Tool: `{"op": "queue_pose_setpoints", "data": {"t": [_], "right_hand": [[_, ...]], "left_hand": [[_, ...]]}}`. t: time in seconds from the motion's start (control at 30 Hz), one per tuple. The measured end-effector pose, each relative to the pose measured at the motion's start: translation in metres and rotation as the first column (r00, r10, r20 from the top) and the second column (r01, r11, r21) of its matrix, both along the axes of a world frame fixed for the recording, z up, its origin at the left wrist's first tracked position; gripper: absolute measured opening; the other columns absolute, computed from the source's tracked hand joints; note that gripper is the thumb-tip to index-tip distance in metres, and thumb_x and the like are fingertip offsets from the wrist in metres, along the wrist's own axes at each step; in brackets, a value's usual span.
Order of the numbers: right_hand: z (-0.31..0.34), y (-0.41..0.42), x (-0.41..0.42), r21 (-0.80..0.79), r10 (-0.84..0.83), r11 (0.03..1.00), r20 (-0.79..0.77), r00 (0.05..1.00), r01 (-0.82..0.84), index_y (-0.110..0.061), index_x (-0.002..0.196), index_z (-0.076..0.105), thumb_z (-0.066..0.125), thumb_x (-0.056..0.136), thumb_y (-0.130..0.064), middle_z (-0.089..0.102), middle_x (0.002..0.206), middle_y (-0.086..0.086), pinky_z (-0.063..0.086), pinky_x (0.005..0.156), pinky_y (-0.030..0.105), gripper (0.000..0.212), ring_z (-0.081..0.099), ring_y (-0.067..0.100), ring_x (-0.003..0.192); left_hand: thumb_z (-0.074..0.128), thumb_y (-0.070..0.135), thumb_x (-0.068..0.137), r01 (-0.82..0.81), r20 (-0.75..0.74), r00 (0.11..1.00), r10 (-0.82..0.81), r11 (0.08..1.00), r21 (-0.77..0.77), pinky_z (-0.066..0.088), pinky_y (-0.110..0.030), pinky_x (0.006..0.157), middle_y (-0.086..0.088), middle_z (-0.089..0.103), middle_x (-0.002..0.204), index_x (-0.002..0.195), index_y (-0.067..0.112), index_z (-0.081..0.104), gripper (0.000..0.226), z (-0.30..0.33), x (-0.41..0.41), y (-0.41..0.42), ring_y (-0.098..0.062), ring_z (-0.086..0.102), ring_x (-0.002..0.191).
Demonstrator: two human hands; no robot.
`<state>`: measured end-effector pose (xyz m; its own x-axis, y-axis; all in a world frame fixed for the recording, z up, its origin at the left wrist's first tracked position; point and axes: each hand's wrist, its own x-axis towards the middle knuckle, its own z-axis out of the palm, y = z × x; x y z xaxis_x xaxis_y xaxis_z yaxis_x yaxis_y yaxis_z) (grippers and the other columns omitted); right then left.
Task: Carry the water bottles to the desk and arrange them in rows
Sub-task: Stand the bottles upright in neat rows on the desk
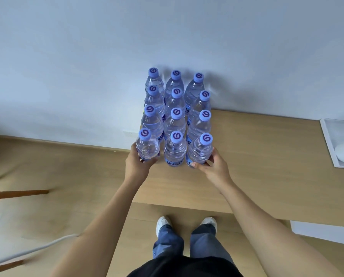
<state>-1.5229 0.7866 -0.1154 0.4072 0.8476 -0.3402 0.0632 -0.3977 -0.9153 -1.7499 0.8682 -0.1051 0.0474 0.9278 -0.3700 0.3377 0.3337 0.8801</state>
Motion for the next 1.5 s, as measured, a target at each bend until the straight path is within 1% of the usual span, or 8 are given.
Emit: {"op": "queue_pose_setpoints", "data": {"t": [0.47, 0.67, 0.83, 0.9, 1.0, 1.2, 1.37, 1.5], "right_hand": [[0.005, 0.002, -0.011, 0.024, -0.014, 1.0, 0.041, 0.999, 0.013, -0.023, 0.114, 0.055, 0.084, 0.072, 0.001, 0.067, 0.102, -0.015, 0.046, 0.074, 0.004, 0.056, 0.063, -0.017, 0.084], [0.006, 0.001, -0.01, 0.011, 0.01, 1.0, 0.047, 0.999, -0.011, -0.038, 0.109, 0.052, 0.084, 0.074, -0.005, 0.066, 0.104, -0.021, 0.05, 0.08, 0.009, 0.058, 0.064, -0.013, 0.09], [0.003, -0.001, -0.002, -0.02, 0.054, 0.998, 0.036, 0.998, -0.053, -0.039, 0.12, 0.047, 0.067, 0.082, 0.009, 0.061, 0.112, -0.021, 0.05, 0.085, 0.009, 0.065, 0.061, -0.016, 0.096], [0.003, 0.0, 0.002, -0.033, 0.03, 0.999, 0.045, 0.999, -0.029, -0.03, 0.129, 0.05, 0.061, 0.088, 0.006, 0.064, 0.116, -0.014, 0.046, 0.083, 0.008, 0.055, 0.063, -0.003, 0.104], [0.004, 0.008, 0.012, -0.054, -0.042, 0.998, 0.033, 0.999, 0.043, -0.015, 0.145, 0.043, 0.054, 0.094, 0.005, 0.058, 0.135, 0.006, 0.042, 0.09, 0.02, 0.055, 0.059, 0.02, 0.12], [0.018, 0.032, 0.04, -0.03, -0.026, 0.999, 0.032, 0.999, 0.027, -0.017, 0.146, 0.043, 0.054, 0.091, 0.012, 0.054, 0.139, 0.018, 0.048, 0.096, 0.032, 0.063, 0.06, 0.029, 0.117], [0.024, 0.051, 0.053, -0.047, 0.078, 0.996, -0.034, 0.996, -0.079, -0.014, 0.147, 0.042, 0.049, 0.087, 0.022, 0.049, 0.146, 0.014, 0.044, 0.108, 0.049, 0.071, 0.054, 0.034, 0.127], [0.021, 0.061, 0.056, -0.058, 0.148, 0.987, -0.066, 0.987, -0.152, -0.007, 0.144, 0.043, 0.043, 0.08, 0.031, 0.053, 0.14, 0.018, 0.049, 0.09, 0.027, 0.075, 0.059, 0.028, 0.114]], "left_hand": [[0.084, 0.019, 0.074, 0.051, 0.001, 0.999, -0.051, 0.999, 0.02, 0.048, -0.015, 0.074, 0.021, 0.065, 0.105, 0.13, 0.033, 0.047, 0.068, 0.0, 0.007, -0.001, 0.014, 0.06, 0.088], [0.085, 0.021, 0.074, 0.05, 0.015, 0.999, -0.05, 0.999, 0.009, 0.048, -0.016, 0.073, 0.026, 0.062, 0.104, 0.129, 0.033, 0.047, 0.068, 0.001, 0.007, -0.001, 0.011, 0.06, 0.089], [0.073, 0.011, 0.08, 0.128, 0.021, 0.992, -0.127, 0.99, -0.053, 0.046, -0.02, 0.073, 0.023, 0.058, 0.119, 0.138, 0.036, 0.043, 0.07, 0.004, -0.004, 0.005, -0.006, 0.058, 0.107], [0.062, 0.006, 0.085, 0.181, 0.032, 0.983, -0.179, 0.98, -0.076, 0.046, -0.022, 0.075, 0.017, 0.055, 0.13, 0.142, 0.039, 0.04, 0.069, 0.005, -0.013, 0.01, -0.012, 0.057, 0.115], [0.05, 0.007, 0.092, 0.118, 0.024, 0.993, -0.116, 0.984, -0.135, 0.05, -0.028, 0.08, 0.003, 0.054, 0.137, 0.144, 0.033, 0.041, 0.059, 0.009, -0.024, 0.023, -0.023, 0.059, 0.116], [0.05, 0.01, 0.098, 0.04, 0.135, 0.991, -0.016, 0.983, -0.177, 0.05, -0.042, 0.1, -0.013, 0.065, 0.12, 0.136, 0.016, 0.053, 0.038, 0.018, -0.023, 0.056, -0.025, 0.063, 0.106], [0.052, 0.008, 0.096, 0.097, 0.188, 0.98, -0.056, 0.972, -0.212, 0.055, -0.037, 0.085, -0.003, 0.074, 0.105, 0.133, 0.027, 0.051, 0.041, 0.024, -0.008, 0.073, -0.019, 0.067, 0.089], [0.052, 0.007, 0.097, 0.12, 0.265, 0.963, -0.045, 0.954, -0.275, 0.055, -0.033, 0.075, 0.0, 0.074, 0.107, 0.127, 0.037, 0.051, 0.042, 0.024, -0.004, 0.079, -0.018, 0.069, 0.089]]}}
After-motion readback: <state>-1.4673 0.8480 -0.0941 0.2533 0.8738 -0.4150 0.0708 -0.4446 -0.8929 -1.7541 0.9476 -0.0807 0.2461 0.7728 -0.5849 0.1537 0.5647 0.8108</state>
